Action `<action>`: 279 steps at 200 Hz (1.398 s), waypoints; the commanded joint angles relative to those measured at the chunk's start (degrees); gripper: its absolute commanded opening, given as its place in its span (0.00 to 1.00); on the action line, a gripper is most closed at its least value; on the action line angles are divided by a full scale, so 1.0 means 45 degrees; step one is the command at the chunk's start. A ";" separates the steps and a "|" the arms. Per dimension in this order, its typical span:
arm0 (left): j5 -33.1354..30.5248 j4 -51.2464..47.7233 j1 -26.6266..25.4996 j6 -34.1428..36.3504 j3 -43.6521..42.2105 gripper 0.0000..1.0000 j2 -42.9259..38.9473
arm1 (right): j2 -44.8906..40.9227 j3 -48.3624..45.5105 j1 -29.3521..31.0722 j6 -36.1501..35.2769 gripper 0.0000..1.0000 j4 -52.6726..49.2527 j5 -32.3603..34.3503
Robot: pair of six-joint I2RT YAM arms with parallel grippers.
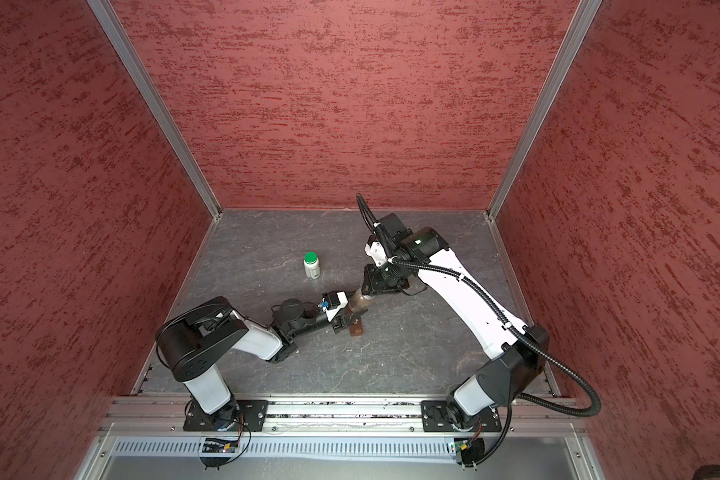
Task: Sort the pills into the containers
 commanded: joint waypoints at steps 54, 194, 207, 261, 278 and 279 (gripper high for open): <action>-0.1481 0.0680 -0.0681 0.0937 0.0261 0.00 -0.0768 | -0.0086 -0.0779 0.0185 0.2129 0.33 0.0962 0.0786; -0.2073 0.0678 -0.0566 0.1563 0.0549 0.00 -0.0238 | -0.0983 -0.1792 0.0192 0.5896 0.40 0.1940 0.1808; -0.2036 0.0680 -0.0501 0.1591 0.0606 0.00 -0.0075 | -0.0982 -0.1753 0.0180 0.5883 0.40 0.1880 0.1931; -0.1934 0.0680 -0.0255 0.1481 0.0936 0.00 0.0443 | -0.0894 -0.1566 0.0183 0.5618 0.47 0.1576 0.2170; -0.1908 0.0680 -0.0253 0.1456 0.1033 0.00 0.0595 | -0.0892 -0.1559 0.0180 0.5582 0.50 0.1554 0.2191; -0.1912 0.0680 -0.0262 0.1461 0.1045 0.00 0.0597 | -0.0889 -0.1563 0.0180 0.5580 0.50 0.1550 0.2201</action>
